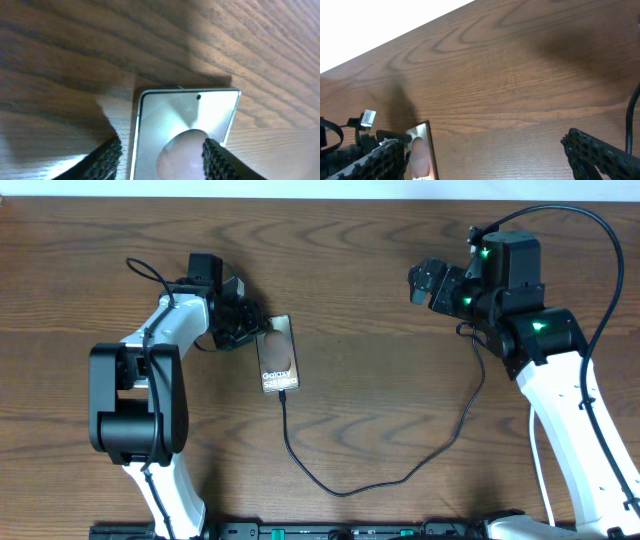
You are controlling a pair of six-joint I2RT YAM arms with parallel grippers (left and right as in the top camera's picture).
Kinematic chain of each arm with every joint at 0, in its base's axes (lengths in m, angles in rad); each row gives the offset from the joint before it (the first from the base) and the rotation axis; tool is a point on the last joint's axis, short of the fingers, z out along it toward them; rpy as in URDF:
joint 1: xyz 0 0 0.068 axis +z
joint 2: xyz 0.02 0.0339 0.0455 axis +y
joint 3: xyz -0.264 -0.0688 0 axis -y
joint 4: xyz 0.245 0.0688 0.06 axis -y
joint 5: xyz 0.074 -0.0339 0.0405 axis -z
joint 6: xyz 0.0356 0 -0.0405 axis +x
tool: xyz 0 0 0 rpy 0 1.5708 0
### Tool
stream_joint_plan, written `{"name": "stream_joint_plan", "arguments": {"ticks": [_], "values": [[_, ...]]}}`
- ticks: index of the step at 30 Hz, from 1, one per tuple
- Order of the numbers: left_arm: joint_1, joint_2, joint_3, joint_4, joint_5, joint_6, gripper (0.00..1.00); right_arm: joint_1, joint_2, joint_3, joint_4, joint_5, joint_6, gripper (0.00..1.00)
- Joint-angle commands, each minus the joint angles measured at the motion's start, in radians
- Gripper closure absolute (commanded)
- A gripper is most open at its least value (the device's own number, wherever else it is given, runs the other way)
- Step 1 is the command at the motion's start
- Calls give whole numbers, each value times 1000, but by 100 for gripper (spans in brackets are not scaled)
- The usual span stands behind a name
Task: Plug charger to phone and switch on socket
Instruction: 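Open the left gripper and raise it away from the phone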
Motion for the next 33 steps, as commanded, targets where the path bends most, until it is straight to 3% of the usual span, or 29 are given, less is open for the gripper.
{"name": "stream_joint_plan", "arguments": {"ticks": [1, 3, 8, 33], "values": [[7, 59, -40, -22, -130, 4, 27, 2, 9, 3, -3, 12, -18, 1], [7, 58, -39, -22, -130, 4, 19, 2, 9, 3, -3, 12, -18, 1], [7, 26, -37, -21, -130, 4, 11, 2, 9, 3, -3, 12, -18, 1], [7, -642, -17, -22, -69, 8, 9, -4, 5, 4, -58, 11, -18, 1]]}}
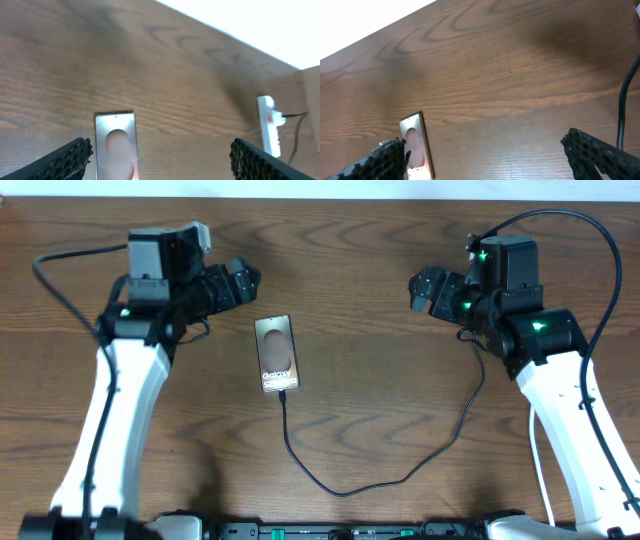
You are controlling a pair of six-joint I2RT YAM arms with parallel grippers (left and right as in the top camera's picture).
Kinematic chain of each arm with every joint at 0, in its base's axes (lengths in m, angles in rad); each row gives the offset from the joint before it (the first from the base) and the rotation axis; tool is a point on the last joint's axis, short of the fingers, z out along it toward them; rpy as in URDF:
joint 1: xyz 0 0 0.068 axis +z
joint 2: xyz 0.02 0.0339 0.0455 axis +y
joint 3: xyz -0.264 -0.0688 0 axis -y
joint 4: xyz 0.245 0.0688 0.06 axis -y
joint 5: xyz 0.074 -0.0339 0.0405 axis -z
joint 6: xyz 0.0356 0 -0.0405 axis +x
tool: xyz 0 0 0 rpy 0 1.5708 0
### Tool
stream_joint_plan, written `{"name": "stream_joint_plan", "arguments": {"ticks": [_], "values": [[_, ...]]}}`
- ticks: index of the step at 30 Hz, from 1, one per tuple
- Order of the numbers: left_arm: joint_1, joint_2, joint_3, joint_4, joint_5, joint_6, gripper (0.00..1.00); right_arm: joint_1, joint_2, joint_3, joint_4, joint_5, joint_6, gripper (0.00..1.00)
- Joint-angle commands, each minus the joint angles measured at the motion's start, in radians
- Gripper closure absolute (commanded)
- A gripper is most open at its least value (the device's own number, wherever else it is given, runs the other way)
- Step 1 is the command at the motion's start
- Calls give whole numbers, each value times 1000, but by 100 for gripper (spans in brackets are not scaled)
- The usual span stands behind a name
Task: Plug charger to phone and switch on socket
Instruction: 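Open the left gripper and raise it away from the phone, then move the right gripper over the white power strip's switch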
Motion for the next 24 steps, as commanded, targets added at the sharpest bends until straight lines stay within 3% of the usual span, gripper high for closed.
{"name": "stream_joint_plan", "arguments": {"ticks": [1, 11, 24], "values": [[5, -61, 0, -5, -12, 6, 9, -10, -1, 5, 8, 8, -18, 1], [5, -141, 0, -13, -12, 6, 9, -218, -60, 135, -100, -105, -39, 1], [5, -141, 0, -18, -13, 6, 9, -400, -58, 140, -229, -147, -163, 1]]}}
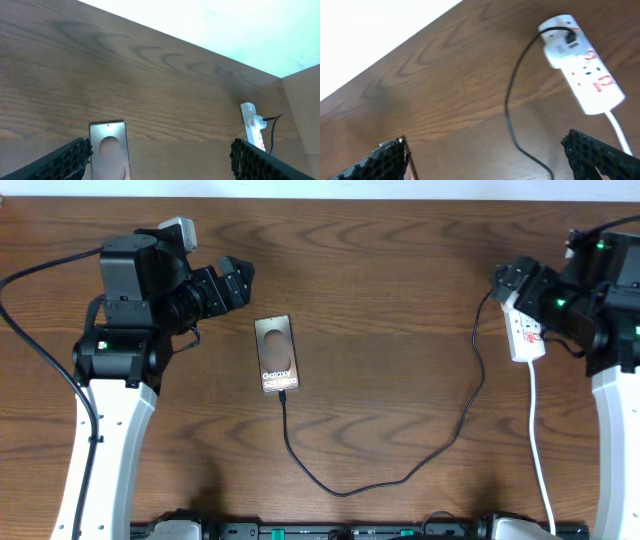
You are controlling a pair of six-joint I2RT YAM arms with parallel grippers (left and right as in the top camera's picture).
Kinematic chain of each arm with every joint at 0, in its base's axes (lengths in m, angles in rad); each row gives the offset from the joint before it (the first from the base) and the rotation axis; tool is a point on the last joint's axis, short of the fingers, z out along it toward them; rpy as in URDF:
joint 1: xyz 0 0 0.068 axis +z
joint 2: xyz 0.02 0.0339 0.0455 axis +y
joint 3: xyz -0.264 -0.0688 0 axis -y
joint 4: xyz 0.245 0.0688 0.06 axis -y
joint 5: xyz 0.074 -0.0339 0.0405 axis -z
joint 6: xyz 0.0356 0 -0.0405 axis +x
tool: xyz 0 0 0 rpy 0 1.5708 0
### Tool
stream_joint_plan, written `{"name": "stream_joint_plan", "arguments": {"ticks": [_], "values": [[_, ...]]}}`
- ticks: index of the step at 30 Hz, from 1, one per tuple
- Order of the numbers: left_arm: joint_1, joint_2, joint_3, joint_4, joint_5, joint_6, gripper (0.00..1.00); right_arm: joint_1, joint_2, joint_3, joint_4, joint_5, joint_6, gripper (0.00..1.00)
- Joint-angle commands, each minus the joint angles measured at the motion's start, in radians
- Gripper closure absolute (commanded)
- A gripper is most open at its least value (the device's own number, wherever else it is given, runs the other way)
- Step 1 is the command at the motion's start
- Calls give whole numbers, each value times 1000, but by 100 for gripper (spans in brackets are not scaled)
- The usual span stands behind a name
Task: Plug charger to phone and switch on socket
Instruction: 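Move the right gripper over the white power strip's switch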
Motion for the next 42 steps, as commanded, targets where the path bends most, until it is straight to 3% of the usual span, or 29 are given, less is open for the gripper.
{"name": "stream_joint_plan", "arguments": {"ticks": [1, 25, 36, 42], "values": [[5, -7, 0, -7, -13, 6, 9, -36, -2, 11, -16, -14, -51, 1], [5, -6, -2, -8, -13, 6, 9, -37, 3, 10, -38, -14, -98, 1], [5, -6, -2, -8, -13, 6, 9, -183, 212, 21, -89, -288, -323, 1], [5, -6, -2, -8, -13, 6, 9, -272, 344, 33, -125, -278, -436, 1]]}}
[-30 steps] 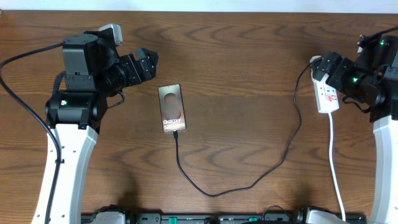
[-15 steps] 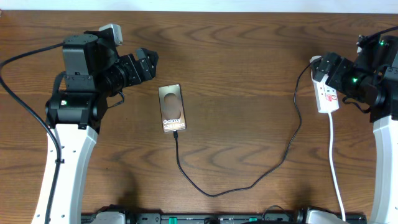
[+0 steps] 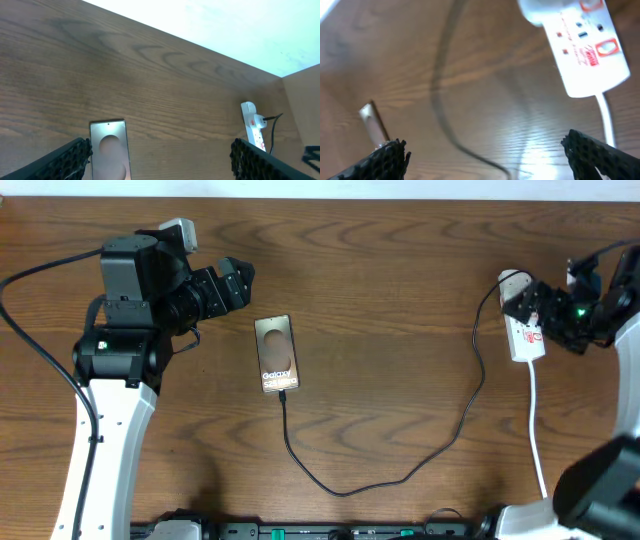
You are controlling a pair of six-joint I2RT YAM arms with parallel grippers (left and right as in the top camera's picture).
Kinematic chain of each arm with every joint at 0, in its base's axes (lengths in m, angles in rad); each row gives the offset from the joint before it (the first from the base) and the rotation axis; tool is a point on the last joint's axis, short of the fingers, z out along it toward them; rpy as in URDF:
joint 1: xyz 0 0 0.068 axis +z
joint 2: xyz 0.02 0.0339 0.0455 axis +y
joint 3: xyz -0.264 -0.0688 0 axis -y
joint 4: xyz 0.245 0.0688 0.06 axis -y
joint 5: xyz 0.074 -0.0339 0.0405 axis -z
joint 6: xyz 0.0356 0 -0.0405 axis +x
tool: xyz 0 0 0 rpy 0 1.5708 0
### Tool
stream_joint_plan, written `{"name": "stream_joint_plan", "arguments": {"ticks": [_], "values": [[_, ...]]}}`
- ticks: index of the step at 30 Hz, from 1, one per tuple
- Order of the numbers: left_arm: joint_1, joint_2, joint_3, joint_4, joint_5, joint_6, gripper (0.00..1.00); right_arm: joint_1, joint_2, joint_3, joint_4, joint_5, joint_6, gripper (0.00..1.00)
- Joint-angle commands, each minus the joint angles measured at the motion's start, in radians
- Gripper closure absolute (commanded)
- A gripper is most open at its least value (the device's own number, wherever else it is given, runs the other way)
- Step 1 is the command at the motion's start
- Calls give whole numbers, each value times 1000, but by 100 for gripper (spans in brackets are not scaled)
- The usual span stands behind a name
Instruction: Plug charger to phone and switch on socket
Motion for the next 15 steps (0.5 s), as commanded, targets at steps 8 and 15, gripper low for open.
{"name": "stream_joint_plan", "arguments": {"ticks": [8, 15], "values": [[5, -7, -2, -3, -13, 6, 9, -60, 108, 27, 140, 170, -192, 1], [5, -7, -2, -3, -13, 6, 9, -60, 172, 27, 284, 220, -200, 1]]}}
